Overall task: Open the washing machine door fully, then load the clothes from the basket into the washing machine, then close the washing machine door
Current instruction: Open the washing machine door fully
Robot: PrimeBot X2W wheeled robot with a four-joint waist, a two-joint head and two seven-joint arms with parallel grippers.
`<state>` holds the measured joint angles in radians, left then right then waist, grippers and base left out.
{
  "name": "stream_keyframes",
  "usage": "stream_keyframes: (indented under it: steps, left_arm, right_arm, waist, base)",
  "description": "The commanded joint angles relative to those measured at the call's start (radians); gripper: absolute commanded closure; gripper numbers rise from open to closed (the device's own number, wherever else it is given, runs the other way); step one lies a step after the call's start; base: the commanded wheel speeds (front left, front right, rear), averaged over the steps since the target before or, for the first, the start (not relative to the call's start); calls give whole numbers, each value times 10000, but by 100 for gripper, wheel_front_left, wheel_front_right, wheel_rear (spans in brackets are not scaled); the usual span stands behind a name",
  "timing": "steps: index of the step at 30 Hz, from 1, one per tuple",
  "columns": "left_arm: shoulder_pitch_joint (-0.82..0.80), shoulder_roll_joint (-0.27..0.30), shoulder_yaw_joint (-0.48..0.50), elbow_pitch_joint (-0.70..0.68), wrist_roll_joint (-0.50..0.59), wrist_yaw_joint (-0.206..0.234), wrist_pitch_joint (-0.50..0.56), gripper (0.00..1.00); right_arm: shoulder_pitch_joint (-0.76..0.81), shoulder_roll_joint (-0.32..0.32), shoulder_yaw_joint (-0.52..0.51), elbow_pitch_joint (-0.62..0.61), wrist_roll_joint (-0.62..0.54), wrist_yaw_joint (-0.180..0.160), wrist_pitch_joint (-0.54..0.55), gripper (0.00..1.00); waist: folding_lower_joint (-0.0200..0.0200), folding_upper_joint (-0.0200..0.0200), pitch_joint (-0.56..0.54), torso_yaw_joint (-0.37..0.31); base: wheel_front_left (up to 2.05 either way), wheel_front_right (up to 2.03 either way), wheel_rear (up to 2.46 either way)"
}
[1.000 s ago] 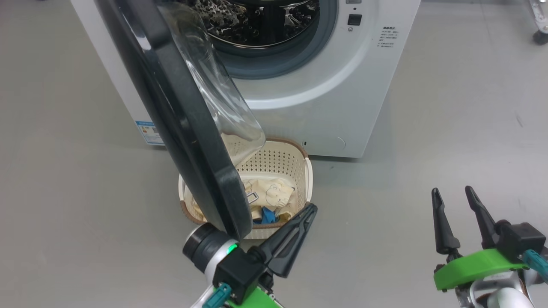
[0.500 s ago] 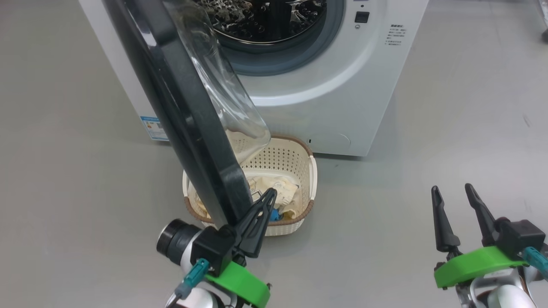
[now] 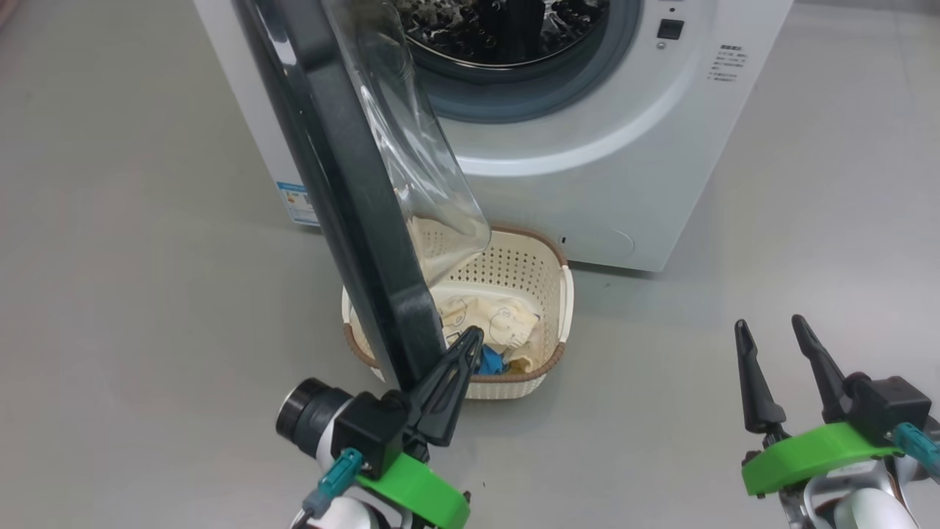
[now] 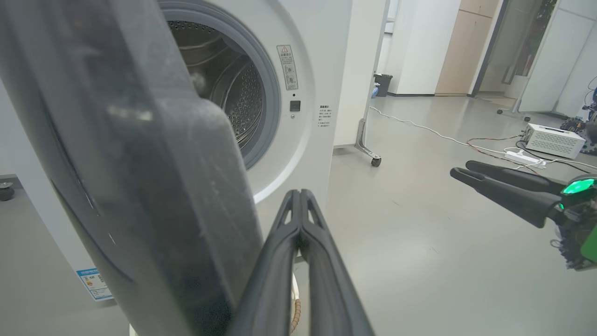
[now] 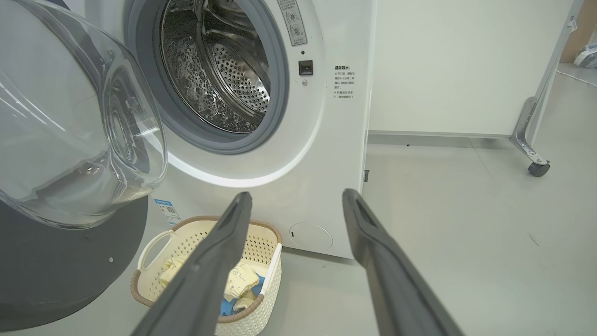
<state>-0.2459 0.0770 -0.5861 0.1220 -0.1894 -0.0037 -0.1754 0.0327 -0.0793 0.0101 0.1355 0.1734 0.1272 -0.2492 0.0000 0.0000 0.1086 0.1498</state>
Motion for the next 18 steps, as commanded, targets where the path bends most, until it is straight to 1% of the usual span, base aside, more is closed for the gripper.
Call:
stream_keyframes:
  steps: [1,8,18]
  left_arm:
    - [-327,173,607,-255,-86,210,17,100]
    - [-247,288,699,-237,-127,390,15,100]
    - [-114,444,1072,-253,-208,895,-15,100]
  right_arm:
    - [-430,-211,208,-272,51,35,-35,0]
    - [-401,-246,134,-282,55,35,-37,0]
    - [-352,-305,150,-273,110,35,-9,0]
  waist:
    - [0,0,32,83]
    - [0,0,95,616]
    - [0,0,76,1637]
  base:
    - [0,0,0]
    - [0,0,0]
    - [0,0,0]
